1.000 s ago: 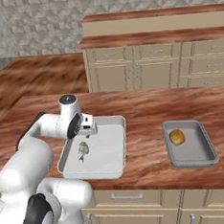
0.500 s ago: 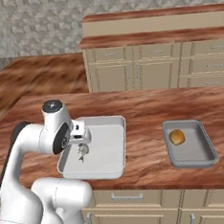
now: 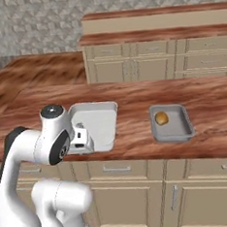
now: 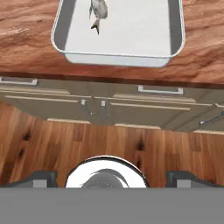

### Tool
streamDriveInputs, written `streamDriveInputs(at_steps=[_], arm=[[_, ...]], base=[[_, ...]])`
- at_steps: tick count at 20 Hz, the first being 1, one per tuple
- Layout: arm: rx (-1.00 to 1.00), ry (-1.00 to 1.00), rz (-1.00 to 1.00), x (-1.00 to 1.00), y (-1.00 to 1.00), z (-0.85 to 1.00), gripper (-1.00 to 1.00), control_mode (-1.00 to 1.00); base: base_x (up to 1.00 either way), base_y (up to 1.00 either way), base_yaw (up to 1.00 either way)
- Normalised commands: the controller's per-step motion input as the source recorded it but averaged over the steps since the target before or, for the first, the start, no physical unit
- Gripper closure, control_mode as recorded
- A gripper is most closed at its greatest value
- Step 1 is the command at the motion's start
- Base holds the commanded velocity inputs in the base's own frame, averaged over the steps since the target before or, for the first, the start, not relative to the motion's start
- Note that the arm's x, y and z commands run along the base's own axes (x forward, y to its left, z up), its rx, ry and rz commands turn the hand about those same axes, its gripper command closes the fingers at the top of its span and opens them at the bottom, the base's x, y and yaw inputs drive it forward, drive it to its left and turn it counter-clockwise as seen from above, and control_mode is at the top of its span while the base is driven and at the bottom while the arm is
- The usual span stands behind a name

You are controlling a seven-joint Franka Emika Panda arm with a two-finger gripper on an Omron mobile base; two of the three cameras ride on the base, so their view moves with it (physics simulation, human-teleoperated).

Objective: Place one potato and one fish in each tupperware on the nearby counter, to pack two identical lunches.

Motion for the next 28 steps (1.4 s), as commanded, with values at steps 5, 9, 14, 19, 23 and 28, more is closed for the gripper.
streamDriveInputs(at_steps=[5,9,14,19,23,28], arm=[[0.0,0.0,0.0,0.0,0.0,0.0,-1.0,1.0],[0.0,0.0,0.0,0.0,0.0,0.0,-1.0,1.0],[0.0,0.0,0.0,0.0,0.0,0.0,-1.0,1.0],[0.0,0.0,0.0,0.0,0.0,0.0,-1.0,1.0],[0.0,0.0,0.0,0.0,0.0,0.0,-1.0,1.0],[0.0,0.0,0.0,0.0,0.0,0.0,-1.0,1.0]], base=[[-0.8,-0.99,-0.05],[-0.22,-1.0,-0.27],[-0.01,-1.0,-0.44],[0.01,-0.98,-0.57],[0.06,-0.88,-0.61],[0.08,-0.83,-0.64]])
